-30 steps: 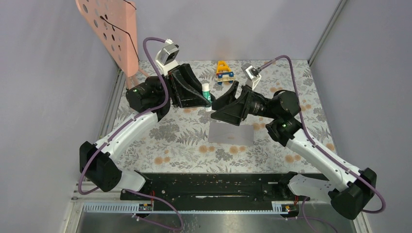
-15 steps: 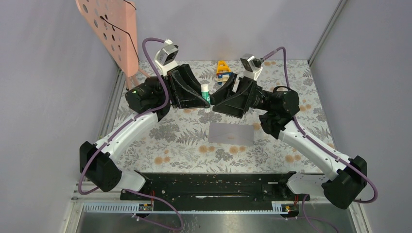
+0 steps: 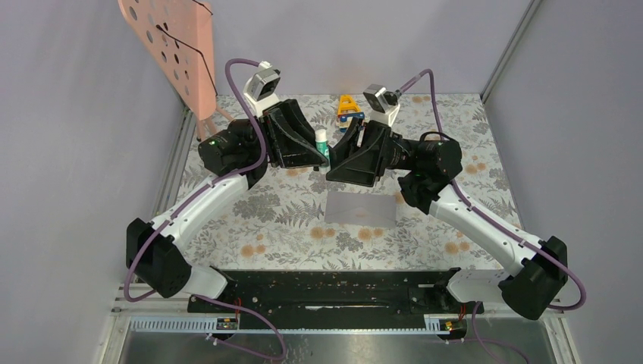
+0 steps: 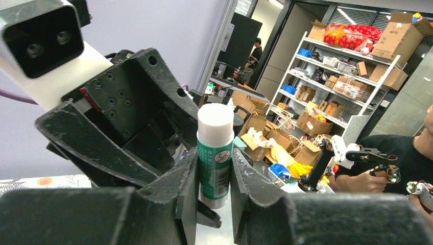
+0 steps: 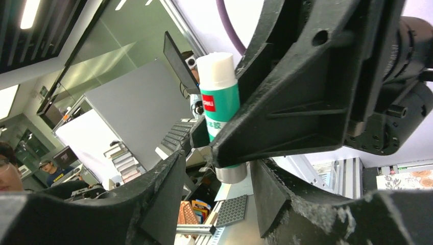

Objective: Place the letter into the envelope and seal it
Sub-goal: Screw the solid glue.

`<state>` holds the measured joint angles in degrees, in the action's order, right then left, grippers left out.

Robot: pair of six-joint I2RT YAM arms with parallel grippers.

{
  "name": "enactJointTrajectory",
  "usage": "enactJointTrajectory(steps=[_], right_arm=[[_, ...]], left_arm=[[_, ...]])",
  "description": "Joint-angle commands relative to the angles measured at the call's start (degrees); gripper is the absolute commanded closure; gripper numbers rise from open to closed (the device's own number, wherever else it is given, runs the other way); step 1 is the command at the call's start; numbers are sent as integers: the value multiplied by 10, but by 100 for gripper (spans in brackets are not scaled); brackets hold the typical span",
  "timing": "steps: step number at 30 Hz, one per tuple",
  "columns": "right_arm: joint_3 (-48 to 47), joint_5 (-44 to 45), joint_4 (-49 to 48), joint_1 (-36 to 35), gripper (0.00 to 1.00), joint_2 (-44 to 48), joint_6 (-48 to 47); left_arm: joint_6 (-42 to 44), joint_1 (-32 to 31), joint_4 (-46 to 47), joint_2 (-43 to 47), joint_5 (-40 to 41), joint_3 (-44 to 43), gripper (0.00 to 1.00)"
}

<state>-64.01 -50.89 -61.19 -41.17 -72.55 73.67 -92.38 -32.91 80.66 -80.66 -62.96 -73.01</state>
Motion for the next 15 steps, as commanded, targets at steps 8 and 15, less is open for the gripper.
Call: enactJointTrajectory(steps=[8,15], right_arm=[[-33,-26,-24,-19,48,-10,-7],[-27,-19,-29,-19,64,-14,-3]], left_arm=[[1,1,26,-3,18,-20,100],[0,1,25,-3,15,-23,100]])
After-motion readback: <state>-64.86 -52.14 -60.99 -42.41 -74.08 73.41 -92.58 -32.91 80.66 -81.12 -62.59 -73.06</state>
